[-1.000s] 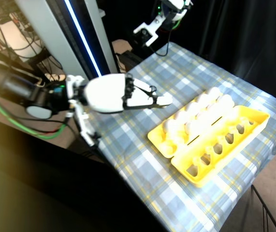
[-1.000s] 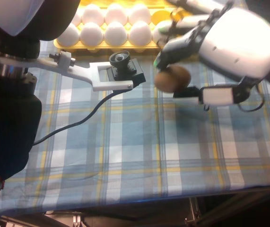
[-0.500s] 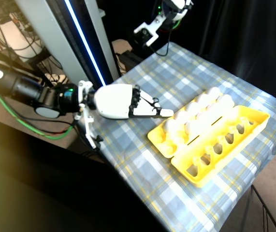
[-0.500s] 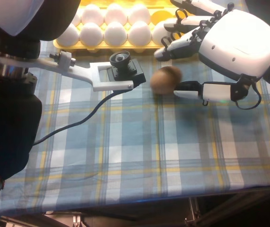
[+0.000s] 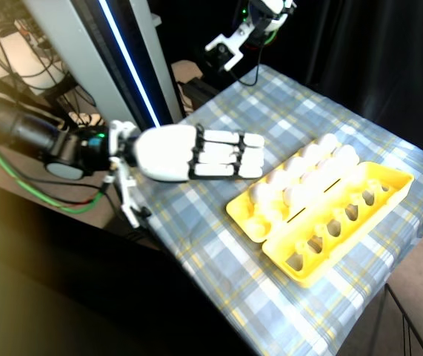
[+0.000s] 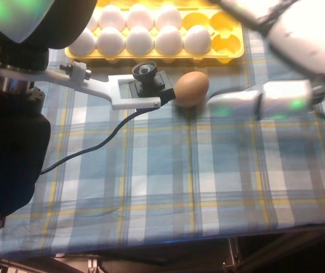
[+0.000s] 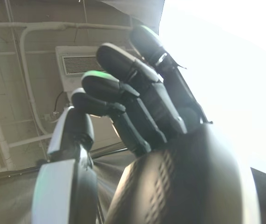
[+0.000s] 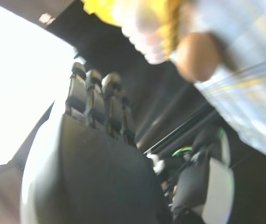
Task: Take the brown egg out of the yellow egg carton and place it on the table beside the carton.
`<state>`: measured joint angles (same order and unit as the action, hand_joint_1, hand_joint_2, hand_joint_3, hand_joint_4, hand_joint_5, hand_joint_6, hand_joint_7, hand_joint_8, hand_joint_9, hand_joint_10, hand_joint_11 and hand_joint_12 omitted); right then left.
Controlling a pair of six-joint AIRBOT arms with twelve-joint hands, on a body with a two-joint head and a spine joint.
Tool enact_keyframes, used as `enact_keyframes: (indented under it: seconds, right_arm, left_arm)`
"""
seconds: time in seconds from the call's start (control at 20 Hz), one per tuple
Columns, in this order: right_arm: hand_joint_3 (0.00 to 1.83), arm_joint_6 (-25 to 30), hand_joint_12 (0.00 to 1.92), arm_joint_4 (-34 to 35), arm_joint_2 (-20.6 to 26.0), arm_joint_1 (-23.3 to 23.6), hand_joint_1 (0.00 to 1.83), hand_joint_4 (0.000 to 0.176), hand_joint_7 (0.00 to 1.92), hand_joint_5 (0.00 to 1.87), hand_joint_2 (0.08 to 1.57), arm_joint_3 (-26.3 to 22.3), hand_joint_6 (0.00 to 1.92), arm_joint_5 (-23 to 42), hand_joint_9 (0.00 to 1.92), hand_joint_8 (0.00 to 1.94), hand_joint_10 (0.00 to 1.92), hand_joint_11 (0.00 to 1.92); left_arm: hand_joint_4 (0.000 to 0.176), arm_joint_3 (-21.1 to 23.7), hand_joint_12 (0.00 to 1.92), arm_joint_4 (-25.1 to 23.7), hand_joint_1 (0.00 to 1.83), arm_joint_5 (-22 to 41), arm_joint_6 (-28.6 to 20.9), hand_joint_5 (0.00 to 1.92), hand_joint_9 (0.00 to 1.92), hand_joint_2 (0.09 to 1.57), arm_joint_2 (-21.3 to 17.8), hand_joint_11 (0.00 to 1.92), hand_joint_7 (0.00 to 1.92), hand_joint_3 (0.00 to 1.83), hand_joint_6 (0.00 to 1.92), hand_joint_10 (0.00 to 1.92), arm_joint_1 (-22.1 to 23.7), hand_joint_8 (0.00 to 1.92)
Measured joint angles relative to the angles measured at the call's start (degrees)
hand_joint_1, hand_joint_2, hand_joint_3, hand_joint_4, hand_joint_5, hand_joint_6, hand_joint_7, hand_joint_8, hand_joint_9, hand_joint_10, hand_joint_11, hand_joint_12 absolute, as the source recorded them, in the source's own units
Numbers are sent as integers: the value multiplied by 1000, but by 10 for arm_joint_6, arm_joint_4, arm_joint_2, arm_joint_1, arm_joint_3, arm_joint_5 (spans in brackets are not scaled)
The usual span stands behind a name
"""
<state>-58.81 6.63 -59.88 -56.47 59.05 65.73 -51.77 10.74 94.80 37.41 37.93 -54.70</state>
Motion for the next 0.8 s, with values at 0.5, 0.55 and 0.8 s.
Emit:
enact_keyframes:
  seconds: [0.5,0.55,0.8]
  right_arm:
    - [2,-22,0,192,17,-164,0,61,0,0,756,-72,0,233,0,0,0,0]
    - [5,-23,0,194,16,-167,0,72,0,0,762,-73,0,249,0,0,0,0]
    - [0,10,0,219,-11,-174,132,82,0,0,729,-76,0,281,0,0,0,0]
  left_arm:
    - [0,0,923,-1,883,0,0,1054,910,1248,0,564,1032,0,1093,901,0,1086]
    - [0,0,931,-1,888,0,0,1056,927,1244,0,556,1041,0,1067,859,0,1065]
    - [0,-2,684,-1,825,0,0,1015,939,1302,0,722,995,0,1130,894,0,1143]
